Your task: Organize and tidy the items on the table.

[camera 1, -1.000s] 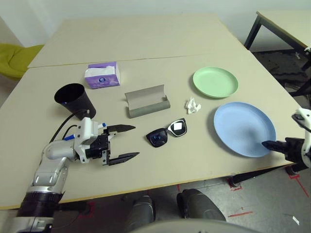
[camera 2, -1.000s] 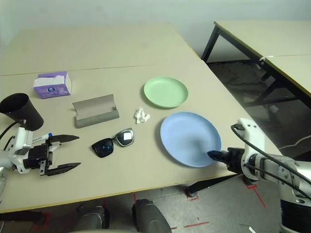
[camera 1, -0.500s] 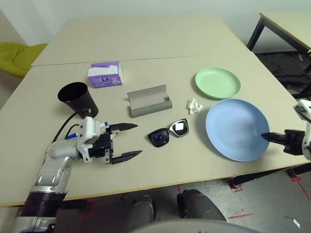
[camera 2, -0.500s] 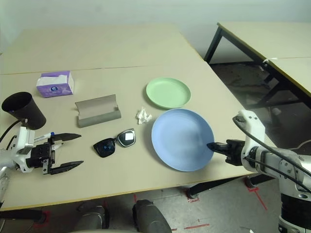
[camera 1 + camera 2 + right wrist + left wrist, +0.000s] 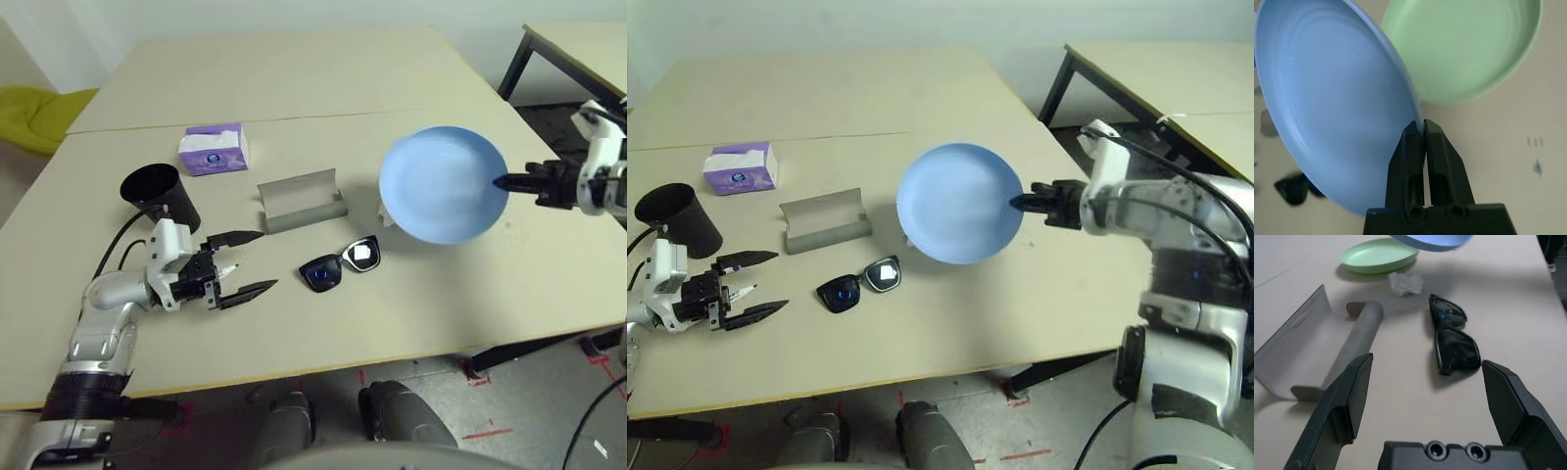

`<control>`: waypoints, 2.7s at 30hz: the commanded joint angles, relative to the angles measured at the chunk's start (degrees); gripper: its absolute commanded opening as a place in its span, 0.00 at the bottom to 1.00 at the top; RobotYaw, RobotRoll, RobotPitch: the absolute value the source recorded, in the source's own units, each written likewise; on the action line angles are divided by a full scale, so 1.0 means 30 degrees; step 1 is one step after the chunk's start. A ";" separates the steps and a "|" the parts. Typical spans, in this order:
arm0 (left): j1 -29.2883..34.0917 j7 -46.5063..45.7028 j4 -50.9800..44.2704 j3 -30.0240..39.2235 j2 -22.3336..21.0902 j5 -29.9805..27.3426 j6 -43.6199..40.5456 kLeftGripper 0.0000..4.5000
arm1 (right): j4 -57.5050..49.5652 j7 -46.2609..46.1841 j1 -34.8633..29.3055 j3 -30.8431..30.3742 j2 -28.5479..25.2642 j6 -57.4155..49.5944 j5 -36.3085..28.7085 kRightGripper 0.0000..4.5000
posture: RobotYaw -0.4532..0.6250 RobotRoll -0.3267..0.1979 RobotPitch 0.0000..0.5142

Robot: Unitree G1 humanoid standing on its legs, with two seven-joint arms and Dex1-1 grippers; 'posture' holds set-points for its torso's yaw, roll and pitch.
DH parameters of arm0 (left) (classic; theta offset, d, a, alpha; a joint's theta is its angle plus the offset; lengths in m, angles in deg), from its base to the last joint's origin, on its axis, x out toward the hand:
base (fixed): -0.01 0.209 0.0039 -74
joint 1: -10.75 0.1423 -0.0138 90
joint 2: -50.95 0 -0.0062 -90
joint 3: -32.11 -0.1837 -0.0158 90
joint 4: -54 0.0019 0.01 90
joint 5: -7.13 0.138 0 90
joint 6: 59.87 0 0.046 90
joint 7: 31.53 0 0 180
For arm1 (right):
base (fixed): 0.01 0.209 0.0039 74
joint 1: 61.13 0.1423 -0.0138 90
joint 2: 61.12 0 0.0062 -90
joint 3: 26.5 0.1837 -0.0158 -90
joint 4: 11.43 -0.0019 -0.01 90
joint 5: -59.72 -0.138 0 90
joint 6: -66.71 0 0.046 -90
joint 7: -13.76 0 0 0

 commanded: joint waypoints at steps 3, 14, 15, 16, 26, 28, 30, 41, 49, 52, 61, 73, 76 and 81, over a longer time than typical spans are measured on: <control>0.0978 -0.0466 -0.0342 0.0383 0.0165 0.0009 0.0271 1.00 | 0.6967 -0.0589 0.2966 -0.0351 0.0930 0.4852 0.2549 0.00 | 0.32 0.62 0.23; 0.2118 -0.1332 -0.1704 0.0443 0.0257 -0.0077 0.0010 1.00 | 1.3816 -0.4282 0.5304 0.1981 0.1666 1.1623 0.3933 0.00 | 0.34 0.62 0.24; 0.2179 -0.1422 -0.1849 0.0424 0.0262 -0.0087 -0.0045 1.00 | 1.3966 -0.4417 0.5294 0.2085 0.1673 1.1842 0.4028 0.00 | 0.34 0.62 0.24; 0.2224 -0.1521 -0.2011 0.0390 0.0273 -0.0088 -0.0122 1.00 | 1.4087 -0.4587 0.5249 0.2184 0.1673 1.2071 0.4099 0.00 | 0.34 0.62 0.24; 0.2094 -0.2150 -0.3462 0.0117 0.0232 -0.0236 -0.1479 1.00 | 1.4542 -0.5293 0.4729 0.3228 0.2020 1.2801 0.4329 0.06 | 0.33 0.62 0.24; 0.1965 -0.2074 -0.3402 0.0192 0.0134 -0.0257 -0.1600 1.00 | 1.4545 -0.5272 0.4684 0.3334 0.2060 1.2759 0.4366 0.17 | 0.33 0.62 0.25; 0.1816 -0.1909 -0.3147 0.0274 0.0020 -0.0257 -0.1598 1.00 | 1.4541 -0.5248 0.4605 0.3382 0.2070 1.2747 0.4408 0.33 | 0.32 0.62 0.25; 0.1428 -0.1508 -0.2106 0.0178 0.0095 -0.0100 -0.0989 1.00 | 1.2435 -0.0602 0.4266 0.1448 0.1179 1.1897 0.5491 1.00 | 0.31 0.62 0.26; 0.1482 -0.1478 -0.1365 0.0562 0.0173 -0.0225 -0.0643 1.00 | -0.8436 0.6116 -0.9271 0.1162 -0.1876 0.8294 0.2129 1.00 | 0.29 0.62 0.26; 0.1968 -0.1642 -0.1716 0.0326 0.0484 -0.0179 -0.0626 1.00 | -1.2992 0.6024 -1.4744 0.2062 -0.1609 0.9766 0.1889 1.00 | 0.27 0.62 0.26; 0.1851 -0.1179 -0.2319 -0.0364 0.0275 -0.0194 -0.1044 1.00 | -1.4130 0.4064 -1.7839 0.0559 0.1793 1.5277 0.3246 1.00 | 0.28 0.62 0.24; 0.1262 0.0015 -0.1908 -0.0261 -0.0588 -0.0356 -0.1208 1.00 | -0.7751 0.2942 -1.2228 -0.2530 0.4510 1.8444 0.5629 1.00 | 0.29 0.62 0.24; 0.1369 0.0060 -0.1835 -0.0183 -0.0564 -0.0314 -0.1081 1.00 | -0.6561 0.3038 -1.1227 -0.3201 0.5186 1.8976 0.6023 1.00 | 0.29 0.62 0.24; 0.1694 -0.0003 -0.1899 -0.0117 -0.0509 -0.0268 -0.0891 1.00 | -0.5012 0.3421 -1.0231 -0.4079 0.6036 1.9258 0.6365 1.00 | 0.30 0.62 0.24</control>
